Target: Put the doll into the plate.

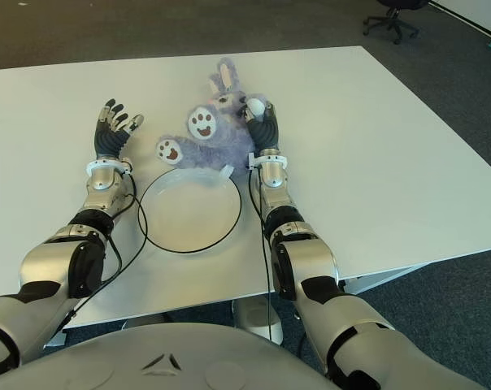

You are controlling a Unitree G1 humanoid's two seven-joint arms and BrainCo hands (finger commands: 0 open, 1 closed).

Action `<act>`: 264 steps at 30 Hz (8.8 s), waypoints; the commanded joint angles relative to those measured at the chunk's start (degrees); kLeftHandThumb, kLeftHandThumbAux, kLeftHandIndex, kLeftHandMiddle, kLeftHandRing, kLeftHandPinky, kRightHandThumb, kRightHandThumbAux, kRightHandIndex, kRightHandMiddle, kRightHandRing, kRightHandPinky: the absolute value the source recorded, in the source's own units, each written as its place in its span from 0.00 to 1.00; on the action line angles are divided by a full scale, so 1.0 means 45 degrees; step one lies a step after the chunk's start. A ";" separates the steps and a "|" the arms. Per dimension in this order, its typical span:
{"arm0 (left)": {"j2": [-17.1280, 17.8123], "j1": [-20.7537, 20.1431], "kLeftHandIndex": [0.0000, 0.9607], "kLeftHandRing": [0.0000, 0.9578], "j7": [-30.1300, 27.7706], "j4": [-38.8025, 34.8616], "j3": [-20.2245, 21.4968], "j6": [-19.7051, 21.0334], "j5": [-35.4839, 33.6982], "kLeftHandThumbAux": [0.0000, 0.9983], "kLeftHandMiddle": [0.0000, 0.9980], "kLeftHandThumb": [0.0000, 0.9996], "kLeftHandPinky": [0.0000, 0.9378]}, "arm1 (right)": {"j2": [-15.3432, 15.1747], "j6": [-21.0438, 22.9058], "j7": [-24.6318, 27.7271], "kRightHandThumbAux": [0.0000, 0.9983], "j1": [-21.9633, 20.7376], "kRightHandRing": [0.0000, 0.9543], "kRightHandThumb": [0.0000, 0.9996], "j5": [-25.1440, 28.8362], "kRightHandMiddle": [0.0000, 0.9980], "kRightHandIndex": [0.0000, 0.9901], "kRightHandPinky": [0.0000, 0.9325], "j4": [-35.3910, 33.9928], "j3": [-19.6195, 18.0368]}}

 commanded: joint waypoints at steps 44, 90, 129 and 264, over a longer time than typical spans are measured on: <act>-0.1207 0.2760 0.02 0.14 -0.0097 0.1997 0.0007 0.2020 -0.0127 0.71 0.13 0.09 0.12 | 0.0132 -0.0905 0.0289 0.69 0.0010 0.67 0.83 0.0646 0.57 0.39 0.63 -0.0831 -0.0669; -0.1113 0.2620 0.03 0.14 -0.0111 0.2033 0.0000 0.2151 -0.0098 0.72 0.13 0.11 0.12 | 0.0092 -0.0092 -0.0203 0.69 -0.0885 0.67 0.83 0.0708 0.56 0.39 0.68 -0.1758 -0.0942; -0.1110 0.2586 0.02 0.14 -0.0125 0.2049 0.0001 0.2179 -0.0093 0.71 0.13 0.10 0.12 | -0.0078 -0.0538 -0.0303 0.68 -0.0893 0.71 0.84 0.0804 0.59 0.41 0.72 -0.3591 -0.0863; -0.1047 0.2466 0.01 0.13 -0.0138 0.2012 -0.0085 0.2140 -0.0014 0.67 0.12 0.12 0.10 | 0.0069 -0.1948 -0.1321 0.67 0.2641 0.74 0.84 -0.1298 0.49 0.44 0.76 -0.8663 0.0268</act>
